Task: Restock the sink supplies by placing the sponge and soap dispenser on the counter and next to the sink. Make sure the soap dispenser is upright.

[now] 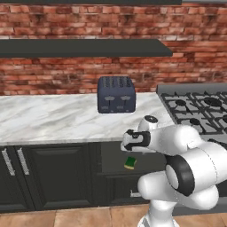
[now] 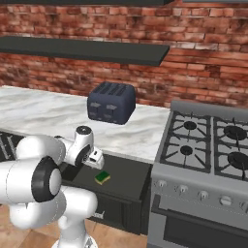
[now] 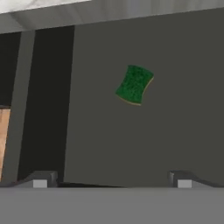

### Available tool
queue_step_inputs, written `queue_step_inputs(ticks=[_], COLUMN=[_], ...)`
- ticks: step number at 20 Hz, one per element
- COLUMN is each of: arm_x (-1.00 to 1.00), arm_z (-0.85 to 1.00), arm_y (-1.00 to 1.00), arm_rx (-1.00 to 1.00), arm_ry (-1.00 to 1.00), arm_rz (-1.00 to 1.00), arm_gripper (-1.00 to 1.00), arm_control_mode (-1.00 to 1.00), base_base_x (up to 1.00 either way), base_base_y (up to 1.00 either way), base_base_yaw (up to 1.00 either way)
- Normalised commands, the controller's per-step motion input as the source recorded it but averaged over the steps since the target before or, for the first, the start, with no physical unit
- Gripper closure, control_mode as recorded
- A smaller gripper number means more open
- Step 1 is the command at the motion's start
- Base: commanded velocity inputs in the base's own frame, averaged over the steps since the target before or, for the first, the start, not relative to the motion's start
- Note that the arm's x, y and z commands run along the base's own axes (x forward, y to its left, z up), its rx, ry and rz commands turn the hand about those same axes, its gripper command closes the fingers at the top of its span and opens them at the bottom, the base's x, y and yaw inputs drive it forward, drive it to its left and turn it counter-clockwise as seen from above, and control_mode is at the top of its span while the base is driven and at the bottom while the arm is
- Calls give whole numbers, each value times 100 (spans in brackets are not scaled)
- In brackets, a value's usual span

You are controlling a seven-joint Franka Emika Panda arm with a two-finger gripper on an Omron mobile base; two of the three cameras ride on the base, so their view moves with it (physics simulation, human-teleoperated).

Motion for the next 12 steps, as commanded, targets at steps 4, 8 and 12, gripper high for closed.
queue_step_inputs(ticks=[4, 8, 12], arm_x=[-24, -5, -7], arm_z=[-84, -72, -57], arm_y=[-14, -13, -10], arm_rx=[0, 0, 0], arm_ry=[-4, 0, 0], arm_rz=[0, 0, 0], arm_gripper=[-100, -100, -100], arm_control_mode=[-100, -100, -100], base_base_x=[0, 0, 0], base_base_y=[0, 0, 0], base_base_yaw=[0, 0, 0])
